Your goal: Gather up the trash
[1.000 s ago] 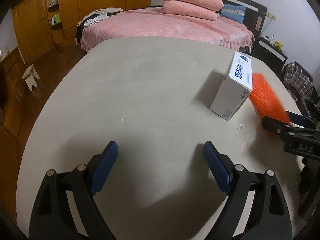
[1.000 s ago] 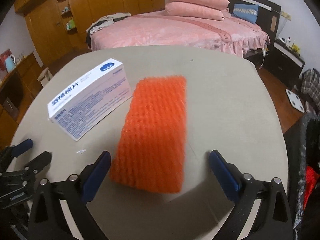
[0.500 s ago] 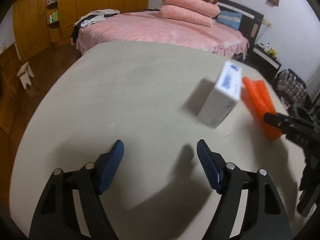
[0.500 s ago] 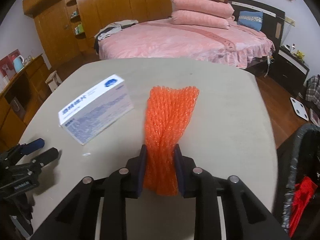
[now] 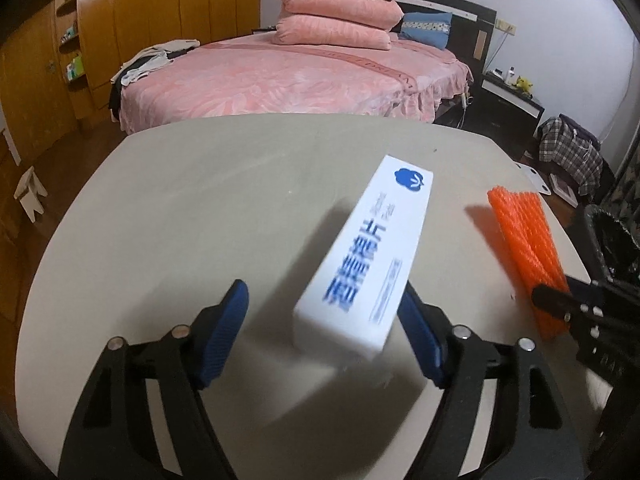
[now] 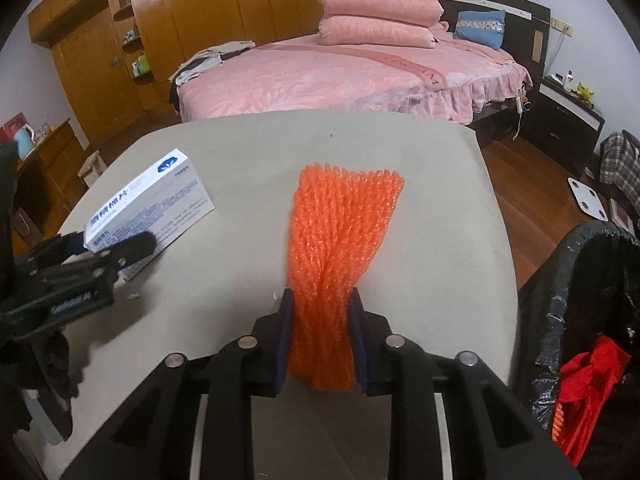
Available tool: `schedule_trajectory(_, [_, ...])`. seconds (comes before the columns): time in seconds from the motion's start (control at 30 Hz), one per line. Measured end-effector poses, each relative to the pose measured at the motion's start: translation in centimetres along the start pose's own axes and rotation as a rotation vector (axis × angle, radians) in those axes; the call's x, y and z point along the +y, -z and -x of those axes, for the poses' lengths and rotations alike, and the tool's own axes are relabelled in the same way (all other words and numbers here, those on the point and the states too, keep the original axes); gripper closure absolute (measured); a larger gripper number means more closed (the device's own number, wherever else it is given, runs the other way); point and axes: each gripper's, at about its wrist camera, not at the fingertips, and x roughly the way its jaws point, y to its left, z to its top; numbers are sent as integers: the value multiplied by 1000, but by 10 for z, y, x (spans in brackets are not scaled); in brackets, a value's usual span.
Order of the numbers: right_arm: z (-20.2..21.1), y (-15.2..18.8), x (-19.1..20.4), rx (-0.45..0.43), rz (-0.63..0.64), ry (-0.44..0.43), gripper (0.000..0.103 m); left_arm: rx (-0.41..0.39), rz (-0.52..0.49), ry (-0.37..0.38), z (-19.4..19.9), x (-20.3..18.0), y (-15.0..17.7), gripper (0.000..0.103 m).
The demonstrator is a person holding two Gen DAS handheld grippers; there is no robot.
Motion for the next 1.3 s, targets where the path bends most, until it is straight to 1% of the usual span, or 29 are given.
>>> schedule_trajectory(0.03, [0, 2, 1, -1, 4, 1, 76, 5, 3, 17, -2, 0, -1, 45])
schedule_trajectory(0.07, [-2, 3, 1, -2, 10, 4, 74, 10, 5, 33, -3, -2, 0, 56])
schedule_trajectory(0.13, [-5, 5, -1, -5, 11, 4, 72, 6, 0, 28, -2, -4, 2, 59])
schedule_trajectory(0.2, [-6, 6, -1, -7, 13, 5, 72, -5, 9, 37, 1, -6, 4, 66])
schedule_trajectory(0.37, [-5, 7, -1, -7, 3, -11, 74, -43, 33, 29, 20, -18, 13, 73])
schedule_trajectory(0.5, [4, 5, -4, -14, 1, -39, 78, -57, 54, 25, 38, -26, 24, 74])
schedule_trajectory(0.73, [32, 2, -7, -48, -12, -73, 79, -83, 55, 32, 66, -37, 37, 74])
schedule_trajectory(0.97, [67, 1, -5, -90, -5, -102, 79, -114, 32, 30, 91, -49, 40, 74])
schedule_trajectory(1.3, [118, -5, -9, -155, -4, -131, 79, -183, 18, 54, 134, -67, 35, 74])
